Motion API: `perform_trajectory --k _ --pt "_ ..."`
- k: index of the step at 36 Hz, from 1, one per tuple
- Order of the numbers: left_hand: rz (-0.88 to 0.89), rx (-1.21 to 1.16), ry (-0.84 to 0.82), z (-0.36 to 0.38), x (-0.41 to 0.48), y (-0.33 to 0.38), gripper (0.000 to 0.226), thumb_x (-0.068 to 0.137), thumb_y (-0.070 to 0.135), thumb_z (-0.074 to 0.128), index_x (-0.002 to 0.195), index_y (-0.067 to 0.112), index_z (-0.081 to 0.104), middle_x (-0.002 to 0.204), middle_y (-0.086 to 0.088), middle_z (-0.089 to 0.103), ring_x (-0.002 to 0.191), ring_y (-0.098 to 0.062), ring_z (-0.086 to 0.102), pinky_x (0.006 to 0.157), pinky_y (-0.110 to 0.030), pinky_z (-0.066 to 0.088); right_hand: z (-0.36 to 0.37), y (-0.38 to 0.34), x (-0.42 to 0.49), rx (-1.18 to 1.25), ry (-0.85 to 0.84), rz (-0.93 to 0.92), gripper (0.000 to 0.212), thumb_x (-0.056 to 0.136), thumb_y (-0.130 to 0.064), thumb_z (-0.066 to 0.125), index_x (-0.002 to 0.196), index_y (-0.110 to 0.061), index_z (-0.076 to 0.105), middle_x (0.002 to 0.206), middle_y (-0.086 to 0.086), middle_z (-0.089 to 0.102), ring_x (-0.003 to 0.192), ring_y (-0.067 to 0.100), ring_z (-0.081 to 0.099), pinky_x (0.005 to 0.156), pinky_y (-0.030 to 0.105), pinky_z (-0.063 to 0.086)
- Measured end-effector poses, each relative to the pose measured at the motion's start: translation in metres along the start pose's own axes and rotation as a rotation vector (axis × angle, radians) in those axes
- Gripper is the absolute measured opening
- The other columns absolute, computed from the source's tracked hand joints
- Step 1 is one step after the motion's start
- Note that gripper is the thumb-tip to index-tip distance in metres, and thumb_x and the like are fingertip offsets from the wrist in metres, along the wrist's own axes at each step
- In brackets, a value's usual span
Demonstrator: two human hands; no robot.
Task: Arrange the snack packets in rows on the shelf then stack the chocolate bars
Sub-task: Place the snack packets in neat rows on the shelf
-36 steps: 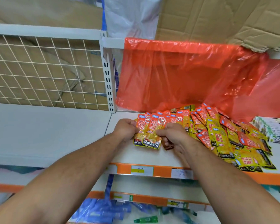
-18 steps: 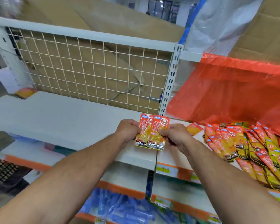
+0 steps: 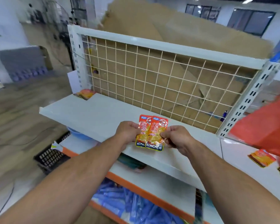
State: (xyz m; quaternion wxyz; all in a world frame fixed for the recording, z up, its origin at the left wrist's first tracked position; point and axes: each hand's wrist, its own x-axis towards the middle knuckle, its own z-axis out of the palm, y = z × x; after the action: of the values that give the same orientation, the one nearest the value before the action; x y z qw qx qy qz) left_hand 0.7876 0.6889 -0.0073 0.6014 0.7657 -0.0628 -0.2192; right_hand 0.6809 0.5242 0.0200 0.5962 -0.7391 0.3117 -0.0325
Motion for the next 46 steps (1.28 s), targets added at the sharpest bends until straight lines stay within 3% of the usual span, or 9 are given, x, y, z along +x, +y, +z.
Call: perform_trajectory --k 4,8,13,17,22,30,34,41,46 --pt "-0.037 -0.018 0.024 -0.024 0.021 -0.005 0.006 0.091 0.004 0.065 0.092 0.009 0.063 0.095 -0.014 0.071 0.080 -0.025 0.070 0.078 -0.044 0.061 0.026 -0.015 0.023 -0.060 -0.073 0.004 0.020 0.095 0.000 0.057 0.078 -0.010 0.052 0.065 0.017 0.059 0.040 0.016 0.054 0.038 0.022 0.040" --pt "-0.040 -0.001 0.042 -0.041 0.043 -0.001 0.007 0.095 0.009 0.062 0.101 0.010 0.060 0.095 -0.012 0.069 0.070 -0.018 0.065 0.057 -0.031 0.055 0.046 -0.029 0.054 -0.070 -0.137 -0.005 0.018 0.096 -0.001 0.055 0.081 -0.011 0.052 0.058 0.014 0.060 0.044 0.018 0.056 0.039 0.024 0.041" --pt "-0.018 -0.004 0.128 -0.062 0.078 0.009 0.006 0.095 0.010 0.061 0.092 0.012 0.055 0.085 -0.012 0.066 0.059 -0.017 0.060 0.047 -0.025 0.046 0.064 -0.051 0.099 -0.112 -0.185 -0.032 0.029 0.093 0.002 0.060 0.071 -0.013 0.047 0.051 0.010 0.056 0.053 0.024 0.058 0.039 0.023 0.042" --pt "-0.031 -0.004 0.165 -0.080 0.102 0.017 0.008 0.093 0.005 0.062 0.092 0.012 0.059 0.078 -0.007 0.065 0.058 -0.014 0.060 0.047 -0.023 0.045 0.080 -0.066 0.132 -0.115 -0.223 -0.050 0.035 0.094 -0.001 0.061 0.068 -0.016 0.043 0.051 0.007 0.054 0.054 0.022 0.062 0.040 0.022 0.041" --pt "-0.050 -0.021 0.194 -0.099 0.130 0.018 0.011 0.092 -0.001 0.059 0.099 0.006 0.064 0.090 -0.012 0.069 0.067 -0.017 0.065 0.052 -0.026 0.049 0.099 -0.077 0.164 -0.095 -0.247 -0.050 0.034 0.093 -0.001 0.062 0.070 -0.016 0.043 0.051 0.007 0.053 0.052 0.022 0.056 0.037 0.021 0.038" --pt "-0.079 0.008 0.271 -0.132 0.185 0.011 0.010 0.086 0.007 0.069 0.082 0.016 0.067 0.093 -0.010 0.074 0.086 -0.025 0.072 0.084 -0.042 0.059 0.131 -0.091 0.206 -0.096 -0.250 -0.027 0.032 0.092 -0.004 0.065 0.069 -0.016 0.046 0.054 0.008 0.054 0.043 0.013 0.050 0.039 0.019 0.040" --pt "-0.080 0.048 0.274 -0.155 0.214 0.007 0.008 0.083 0.010 0.072 0.082 0.016 0.068 0.092 -0.009 0.074 0.086 -0.025 0.071 0.083 -0.042 0.060 0.152 -0.101 0.224 -0.102 -0.217 -0.015 0.029 0.092 -0.003 0.065 0.070 -0.015 0.049 0.051 0.006 0.054 0.038 0.010 0.046 0.037 0.017 0.038" --pt "-0.036 0.102 0.212 -0.201 0.274 0.008 0.015 0.082 0.006 0.075 0.078 0.017 0.065 0.079 -0.007 0.067 0.071 -0.022 0.061 0.065 -0.030 0.052 0.197 -0.123 0.255 -0.064 -0.139 -0.002 0.018 0.091 -0.003 0.066 0.084 -0.012 0.053 0.059 0.007 0.054 0.038 0.009 0.046 0.039 0.017 0.039" --pt "0.034 0.196 0.144 -0.237 0.320 0.014 0.013 0.080 0.003 0.075 0.079 0.014 0.067 0.071 0.003 0.060 0.067 -0.016 0.057 0.060 -0.025 0.048 0.234 -0.141 0.271 0.009 -0.042 0.034 0.026 0.090 0.001 0.066 0.077 -0.013 0.049 0.048 0.005 0.049 0.039 0.013 0.039 0.041 0.020 0.033"
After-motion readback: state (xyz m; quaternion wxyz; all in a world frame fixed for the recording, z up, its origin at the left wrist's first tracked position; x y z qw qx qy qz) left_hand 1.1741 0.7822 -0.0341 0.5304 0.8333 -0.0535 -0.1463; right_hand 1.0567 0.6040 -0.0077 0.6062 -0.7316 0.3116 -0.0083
